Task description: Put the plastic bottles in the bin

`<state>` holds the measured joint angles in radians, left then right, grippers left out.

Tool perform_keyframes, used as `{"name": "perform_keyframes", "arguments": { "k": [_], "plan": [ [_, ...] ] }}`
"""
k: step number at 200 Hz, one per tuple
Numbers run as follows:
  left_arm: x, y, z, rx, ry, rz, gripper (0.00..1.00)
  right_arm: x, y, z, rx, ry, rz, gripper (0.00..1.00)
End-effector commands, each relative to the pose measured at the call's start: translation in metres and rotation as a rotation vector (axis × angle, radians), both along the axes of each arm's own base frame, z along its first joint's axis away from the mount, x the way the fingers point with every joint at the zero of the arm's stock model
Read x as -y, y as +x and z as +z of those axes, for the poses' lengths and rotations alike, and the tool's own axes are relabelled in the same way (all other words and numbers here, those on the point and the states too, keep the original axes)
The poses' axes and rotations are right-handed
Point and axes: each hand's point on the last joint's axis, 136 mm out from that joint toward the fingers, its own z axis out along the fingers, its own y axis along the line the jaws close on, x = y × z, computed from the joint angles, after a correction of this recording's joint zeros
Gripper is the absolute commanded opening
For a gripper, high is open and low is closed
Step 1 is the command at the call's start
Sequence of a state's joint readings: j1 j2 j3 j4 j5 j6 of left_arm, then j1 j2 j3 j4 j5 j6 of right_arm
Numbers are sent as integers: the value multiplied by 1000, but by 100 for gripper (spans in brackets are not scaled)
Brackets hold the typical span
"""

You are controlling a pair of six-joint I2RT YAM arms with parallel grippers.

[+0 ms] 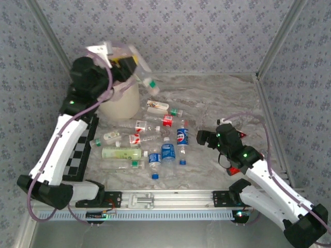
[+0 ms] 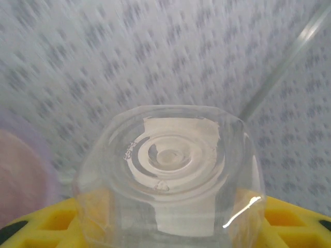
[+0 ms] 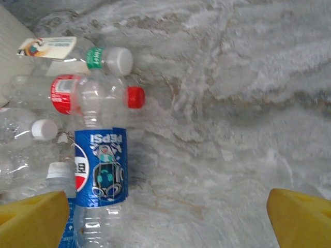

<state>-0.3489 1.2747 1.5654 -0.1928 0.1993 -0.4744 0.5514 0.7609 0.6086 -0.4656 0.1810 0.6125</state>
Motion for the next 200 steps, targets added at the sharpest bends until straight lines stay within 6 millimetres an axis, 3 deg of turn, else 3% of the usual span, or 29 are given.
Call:
{"name": "perform_keyframes", "arguments": {
  "k": [1, 19, 44, 87, 116, 125, 127, 146, 165, 200],
  "plan": [
    [-39, -4, 47, 142, 74, 132, 19, 13, -8, -8, -46, 65, -119, 100],
    [-71, 9, 51, 141, 170, 272, 0, 17, -9, -5, -43, 83, -137, 100],
    [-107, 34, 37, 95, 255, 389, 0, 16, -8, 1, -38, 89, -126, 99],
    [-144, 93, -30, -111, 360, 467, 0, 12, -11, 7, -58, 84, -86, 99],
    [-152, 128, -80, -250, 410, 446, 0, 14, -16, 5, -67, 86, -84, 99],
    [-150, 139, -102, -303, 421, 414, 0, 17, -21, 0, -90, 73, -89, 99],
    [-149, 140, -97, -292, 419, 410, 0, 17, -21, 0, -92, 72, -90, 99],
    [-139, 157, -130, -393, 446, 333, 0, 20, -26, -5, -107, 71, -98, 99],
    [-132, 162, -171, -539, 496, 268, 0, 27, -32, -11, -122, 68, -133, 98],
    [-132, 166, -221, -679, 617, 236, 0, 33, -32, -15, -136, 51, -166, 97]
  ]
}}
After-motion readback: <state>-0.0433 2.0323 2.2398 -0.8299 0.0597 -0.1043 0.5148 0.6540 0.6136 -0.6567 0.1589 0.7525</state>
